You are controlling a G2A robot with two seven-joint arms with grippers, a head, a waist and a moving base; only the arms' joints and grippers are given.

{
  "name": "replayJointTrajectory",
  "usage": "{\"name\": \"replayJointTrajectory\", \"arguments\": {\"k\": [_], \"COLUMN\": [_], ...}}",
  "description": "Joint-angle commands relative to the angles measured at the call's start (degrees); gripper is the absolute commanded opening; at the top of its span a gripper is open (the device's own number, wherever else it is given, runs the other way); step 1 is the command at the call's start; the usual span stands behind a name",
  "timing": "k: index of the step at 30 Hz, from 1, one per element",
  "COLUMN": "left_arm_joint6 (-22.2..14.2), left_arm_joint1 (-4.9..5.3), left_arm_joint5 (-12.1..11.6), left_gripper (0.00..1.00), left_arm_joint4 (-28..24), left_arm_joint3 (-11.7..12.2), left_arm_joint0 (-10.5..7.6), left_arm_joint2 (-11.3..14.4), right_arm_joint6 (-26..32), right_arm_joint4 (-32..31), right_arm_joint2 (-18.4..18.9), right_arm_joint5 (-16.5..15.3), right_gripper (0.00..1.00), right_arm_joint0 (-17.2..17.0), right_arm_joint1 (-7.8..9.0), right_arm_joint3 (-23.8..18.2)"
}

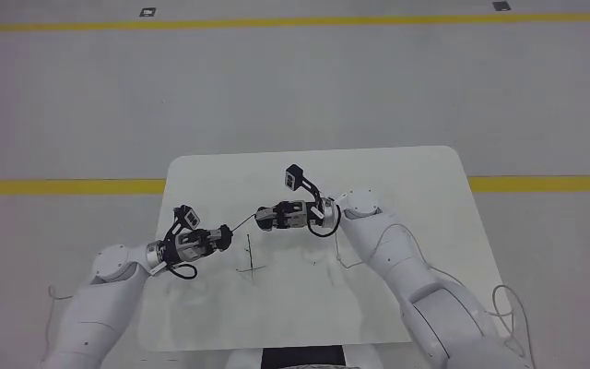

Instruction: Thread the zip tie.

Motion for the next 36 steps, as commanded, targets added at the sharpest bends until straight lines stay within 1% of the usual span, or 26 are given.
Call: {"name": "replayJointTrajectory", "arguments": {"k": [1,6,7,8,9,10,18,23,31,32,34,36], "left_arm_joint6": [0.14,0.7,1.04,1.16,1.31,1.58,1.62,2.63,2.63,3.36,3.58,2.39], "left_arm_joint1": [0.03,0.15,0.14,0.15,0.18,0.2,0.2,0.21,0.21,0.12,0.0,-0.2], "left_arm_joint5": [-0.1,-0.72,-0.82,-0.83,-0.89,-1.11,-2.85,-3.66,-3.66,-3.25,-3.53,-3.23], "left_gripper": [0.0,0.0,0.05,0.46,0.91,1.0,1.0,1.0,1.0,1.0,1.0,1.0], "left_arm_joint4": [-0.05,0.11,-0.04,-0.13,-0.08,0.0,-1.67,-1.73,-1.73,-1.86,-1.22,-2.62], "left_arm_joint3": [0.12,0.42,0.41,0.3,0.28,0.18,-0.17,-0.08,-0.08,-0.48,-1.09,-1.21], "left_arm_joint0": [-0.08,-0.24,-0.16,-0.12,-0.14,-0.15,0.33,0.42,0.42,0.53,0.7,0.84], "left_arm_joint2": [0.15,0.41,0.46,0.57,0.59,0.6,1.01,1.29,1.29,1.68,2.71,3.69], "right_arm_joint6": [-0.02,0.0,-0.02,-0.08,-0.1,-0.16,-1.01,-1.91,-2.06,-2.06,-3.59,-4.34], "right_arm_joint4": [0.15,0.62,0.66,0.73,0.82,0.98,2.59,3.2,3.28,3.28,2.75,2.47], "right_arm_joint2": [-0.09,-0.33,-0.4,-0.47,-0.52,-0.52,-0.53,-1.13,-1.27,-1.27,-1.7,-1.95], "right_arm_joint5": [-0.08,-0.32,-0.38,-0.45,-0.5,-0.59,-0.9,-0.88,-0.91,-0.91,-0.14,0.68], "right_gripper": [0.0,0.0,0.0,0.0,0.0,0.0,0.0,0.0,0.0,0.0,0.0,0.0], "right_arm_joint0": [0.05,0.16,0.17,0.19,0.18,0.17,0.01,-0.1,-0.1,-0.1,-1.15,-1.95], "right_arm_joint1": [0.06,0.22,0.24,0.27,0.29,0.32,0.47,0.31,0.28,0.28,0.28,0.38], "right_arm_joint3": [0.15,0.42,0.43,0.44,0.44,0.46,0.27,0.09,0.08,0.08,-1.85,-3.58]}}
